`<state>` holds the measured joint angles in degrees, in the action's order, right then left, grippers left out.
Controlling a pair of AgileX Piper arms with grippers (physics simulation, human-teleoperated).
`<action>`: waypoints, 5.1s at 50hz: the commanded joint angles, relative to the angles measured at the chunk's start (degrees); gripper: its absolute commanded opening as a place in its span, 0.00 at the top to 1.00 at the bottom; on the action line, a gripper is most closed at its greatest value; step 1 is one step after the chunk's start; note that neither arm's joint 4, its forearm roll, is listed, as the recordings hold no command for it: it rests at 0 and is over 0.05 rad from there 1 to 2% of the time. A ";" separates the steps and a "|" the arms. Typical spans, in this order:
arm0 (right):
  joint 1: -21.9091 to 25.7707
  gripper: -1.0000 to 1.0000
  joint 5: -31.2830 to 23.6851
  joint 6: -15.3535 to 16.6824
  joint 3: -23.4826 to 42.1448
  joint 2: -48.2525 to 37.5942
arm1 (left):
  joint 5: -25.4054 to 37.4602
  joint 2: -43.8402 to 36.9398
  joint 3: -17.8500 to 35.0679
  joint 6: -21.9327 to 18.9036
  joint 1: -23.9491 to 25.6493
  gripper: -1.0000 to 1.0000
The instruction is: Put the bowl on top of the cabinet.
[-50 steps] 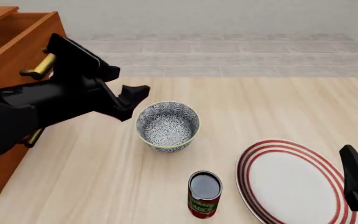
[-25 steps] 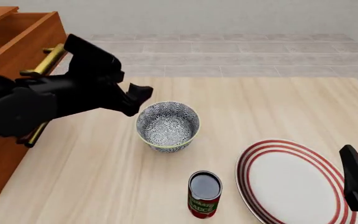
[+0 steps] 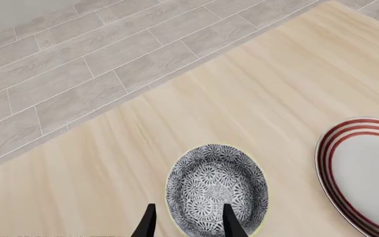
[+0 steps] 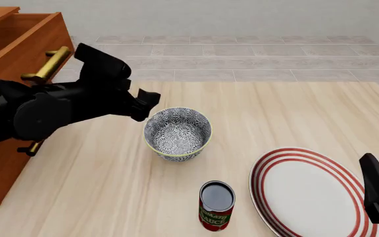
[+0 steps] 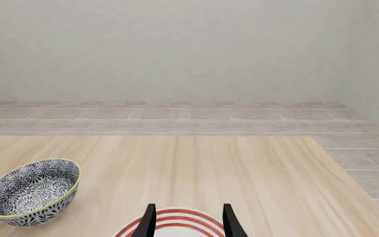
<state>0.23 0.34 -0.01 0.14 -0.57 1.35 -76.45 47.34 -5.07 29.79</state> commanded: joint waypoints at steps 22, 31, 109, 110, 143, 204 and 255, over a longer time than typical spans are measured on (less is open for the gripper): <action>-0.01 0.00 0.00 0.00 0.00 0.00 | -5.46 -7.86 -0.60 0.45 -1.79 0.00; 0.01 0.00 0.00 0.01 0.00 0.01 | -7.23 -9.42 -1.50 0.80 -0.95 0.00; -0.01 0.00 0.00 -0.01 0.00 0.00 | -15.07 -20.45 -1.39 1.52 -3.19 0.00; -0.01 0.00 0.00 -0.01 0.00 0.00 | -15.13 -20.60 -1.39 1.56 -3.14 0.00; 0.01 0.00 0.00 0.00 0.00 -0.01 | -18.05 -25.45 -0.86 1.63 -3.14 0.00; 0.00 0.00 0.00 0.01 0.00 0.00 | -20.02 -31.99 2.48 2.13 -4.38 0.00; 0.00 0.00 0.00 0.01 0.00 -0.01 | -20.82 -33.57 2.93 3.45 -3.50 1.00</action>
<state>0.23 0.34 -0.01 0.14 -0.57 -19.64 -109.88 52.01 -2.04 25.26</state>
